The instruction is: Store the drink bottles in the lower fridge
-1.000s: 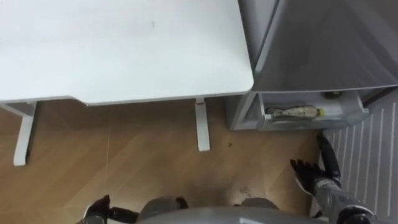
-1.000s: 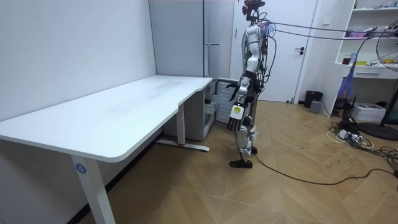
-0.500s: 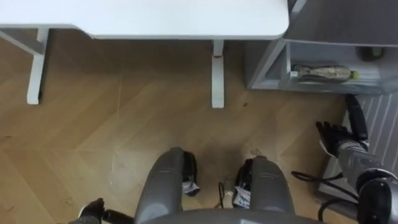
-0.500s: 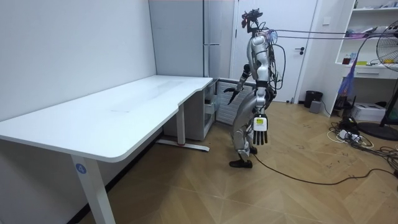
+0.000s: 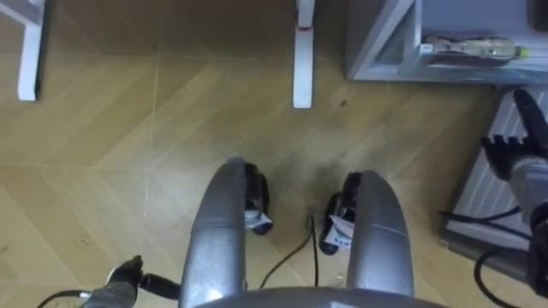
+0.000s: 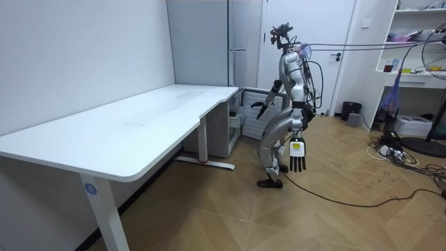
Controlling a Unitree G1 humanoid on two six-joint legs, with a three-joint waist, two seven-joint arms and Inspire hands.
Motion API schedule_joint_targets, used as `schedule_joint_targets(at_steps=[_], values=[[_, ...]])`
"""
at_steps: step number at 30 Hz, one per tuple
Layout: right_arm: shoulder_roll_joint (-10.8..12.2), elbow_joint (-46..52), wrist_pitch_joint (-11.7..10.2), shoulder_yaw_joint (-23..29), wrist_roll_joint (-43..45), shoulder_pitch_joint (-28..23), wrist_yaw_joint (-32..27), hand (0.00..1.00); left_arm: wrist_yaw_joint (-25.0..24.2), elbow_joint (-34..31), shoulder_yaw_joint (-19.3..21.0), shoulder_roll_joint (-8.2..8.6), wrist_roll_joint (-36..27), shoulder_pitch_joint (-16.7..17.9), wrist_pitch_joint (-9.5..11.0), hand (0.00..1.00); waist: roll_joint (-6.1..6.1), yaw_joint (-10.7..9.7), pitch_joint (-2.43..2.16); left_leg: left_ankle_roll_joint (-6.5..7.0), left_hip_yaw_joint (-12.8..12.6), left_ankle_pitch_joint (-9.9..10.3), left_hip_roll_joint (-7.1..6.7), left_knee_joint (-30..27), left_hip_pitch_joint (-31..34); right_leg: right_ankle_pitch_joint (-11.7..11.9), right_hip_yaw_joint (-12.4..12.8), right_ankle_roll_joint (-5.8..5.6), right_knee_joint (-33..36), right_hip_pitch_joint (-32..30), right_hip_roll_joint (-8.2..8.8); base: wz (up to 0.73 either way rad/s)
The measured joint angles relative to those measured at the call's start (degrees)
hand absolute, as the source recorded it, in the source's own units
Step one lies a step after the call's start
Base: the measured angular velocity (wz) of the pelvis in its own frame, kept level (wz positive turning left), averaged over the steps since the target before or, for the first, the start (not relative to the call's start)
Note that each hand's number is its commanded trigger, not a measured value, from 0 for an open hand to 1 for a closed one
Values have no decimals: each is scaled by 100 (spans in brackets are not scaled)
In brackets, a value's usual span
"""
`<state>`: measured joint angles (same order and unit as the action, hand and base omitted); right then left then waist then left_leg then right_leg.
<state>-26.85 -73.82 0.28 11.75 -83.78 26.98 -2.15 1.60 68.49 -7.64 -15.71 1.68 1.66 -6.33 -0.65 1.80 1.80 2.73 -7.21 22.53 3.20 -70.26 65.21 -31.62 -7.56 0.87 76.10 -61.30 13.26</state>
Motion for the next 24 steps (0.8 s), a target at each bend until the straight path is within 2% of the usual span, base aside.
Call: schedule_joint_targets(at_steps=[2, 6, 7, 9, 13, 14, 16, 22, 24], values=[[-153, 90, -12, -294, 102, 249, -65, 0, -7, -119, -234, -73, -164, 10, 1, 0, -39, -31, 1, 23, -20, 21, 2, -186, 224, -69, 40, 7, 242, -239, 62, 12], [-391, 510, -28, -503, 106, 500, -149, 0, -6, -233, -260, -95, -351, 35, 6, 0, -94, 7, 4, 34, -38, 73, -5, -445, 487, -173, 109, 9, 554, -522, 101, 6], [-430, 597, -34, -559, 151, 577, -162, 0, -4, -284, -256, -128, -351, 58, 6, 0, -160, -1, 1, 31, -40, 76, -6, -492, 548, -211, 109, 34, 643, -587, 163, 11], [-438, 832, -48, -664, 164, 619, -291, 0, -6, -459, -240, -237, -397, 129, 8, 0, -295, 30, 3, 4, 7, 79, 6, -561, 684, -248, 76, 87, 700, -691, 171, 6], [-439, 944, -69, -837, 153, 624, -508, 0, -104, -467, -316, -250, -456, 176, -4, 0, -325, 15, -3, -18, 90, 107, 8, -652, 814, -270, 6, 103, 743, -750, 177, 2], [-439, 964, -91, -856, 153, 641, -548, 0, -109, -504, -321, -260, -471, 180, -16, 0, -355, 10, 11, -19, 82, 107, 7, -655, 844, -270, 23, 97, 762, -794, 194, 0], [-439, 964, -155, -931, 143, 655, -618, 0, -109, -577, -331, -272, -621, 196, -15, 0, -356, 16, 12, -18, 80, 107, 1, -660, 867, -263, -21, 111, 762, -800, 265, 2], [-444, 964, -304, -1066, 42, 750, -812, 0, -48, -667, -328, -329, -896, 390, 41, 0, -416, 42, 27, -8, 77, 111, -11, -699, 1062, -259, -20, 111, 782, -972, 289, 1], [-451, 964, -368, -1056, -31, 754, -932, 0, -46, -668, -320, -358, -902, 511, 40, 0, -425, 44, 31, -5, 118, 111, -88, -708, 1128, -265, -65, 100, 782, -991, 348, 10]])
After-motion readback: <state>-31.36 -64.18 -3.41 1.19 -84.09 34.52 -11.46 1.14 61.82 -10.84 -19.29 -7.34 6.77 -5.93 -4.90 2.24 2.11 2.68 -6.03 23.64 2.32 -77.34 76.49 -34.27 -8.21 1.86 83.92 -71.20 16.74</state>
